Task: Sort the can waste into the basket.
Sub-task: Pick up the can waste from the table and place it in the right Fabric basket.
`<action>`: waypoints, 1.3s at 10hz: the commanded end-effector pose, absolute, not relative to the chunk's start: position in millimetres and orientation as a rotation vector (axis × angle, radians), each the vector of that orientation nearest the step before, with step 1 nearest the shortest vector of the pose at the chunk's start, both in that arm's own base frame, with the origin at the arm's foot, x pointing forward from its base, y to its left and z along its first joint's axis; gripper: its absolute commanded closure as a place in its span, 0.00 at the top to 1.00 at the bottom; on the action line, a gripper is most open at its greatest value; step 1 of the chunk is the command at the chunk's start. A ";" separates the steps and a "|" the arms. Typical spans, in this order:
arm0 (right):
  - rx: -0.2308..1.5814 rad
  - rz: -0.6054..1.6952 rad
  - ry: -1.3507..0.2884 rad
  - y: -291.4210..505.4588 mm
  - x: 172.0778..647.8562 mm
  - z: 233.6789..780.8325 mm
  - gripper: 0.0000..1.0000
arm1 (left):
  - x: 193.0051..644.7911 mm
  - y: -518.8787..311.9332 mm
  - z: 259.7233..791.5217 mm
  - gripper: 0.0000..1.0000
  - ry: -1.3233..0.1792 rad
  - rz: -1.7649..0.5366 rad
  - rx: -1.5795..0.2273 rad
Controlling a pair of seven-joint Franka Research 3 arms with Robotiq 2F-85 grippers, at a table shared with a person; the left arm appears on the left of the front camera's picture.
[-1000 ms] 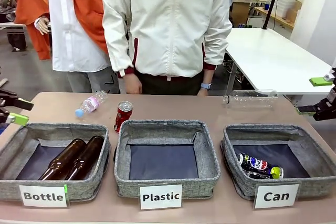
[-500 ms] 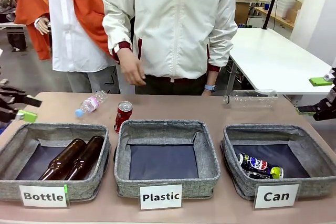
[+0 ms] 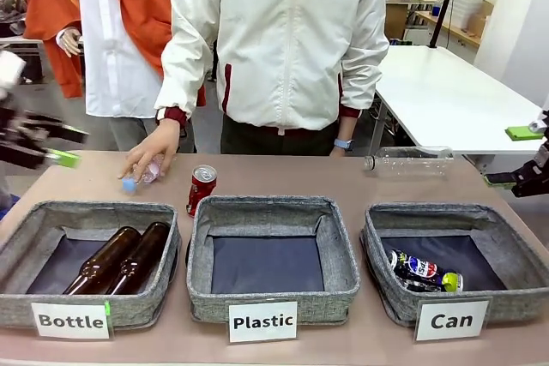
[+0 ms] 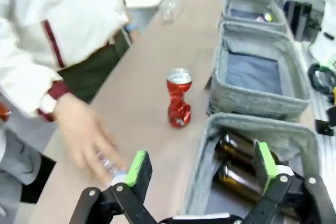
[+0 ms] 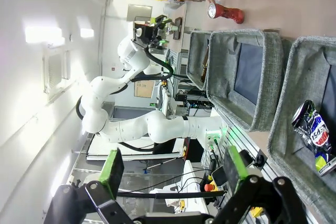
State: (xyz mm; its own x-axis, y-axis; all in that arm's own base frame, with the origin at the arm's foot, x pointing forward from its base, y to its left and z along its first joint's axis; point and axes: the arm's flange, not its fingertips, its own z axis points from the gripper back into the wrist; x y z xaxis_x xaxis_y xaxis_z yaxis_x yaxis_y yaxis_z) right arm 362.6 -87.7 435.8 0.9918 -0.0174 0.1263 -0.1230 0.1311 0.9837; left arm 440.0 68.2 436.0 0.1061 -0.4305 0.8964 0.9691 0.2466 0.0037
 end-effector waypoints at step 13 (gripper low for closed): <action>1.440 0.097 -0.121 -91.3 363.2 438.1 1.00 | 414.5 158.5 469.4 1.00 -1.031 -1.116 -0.666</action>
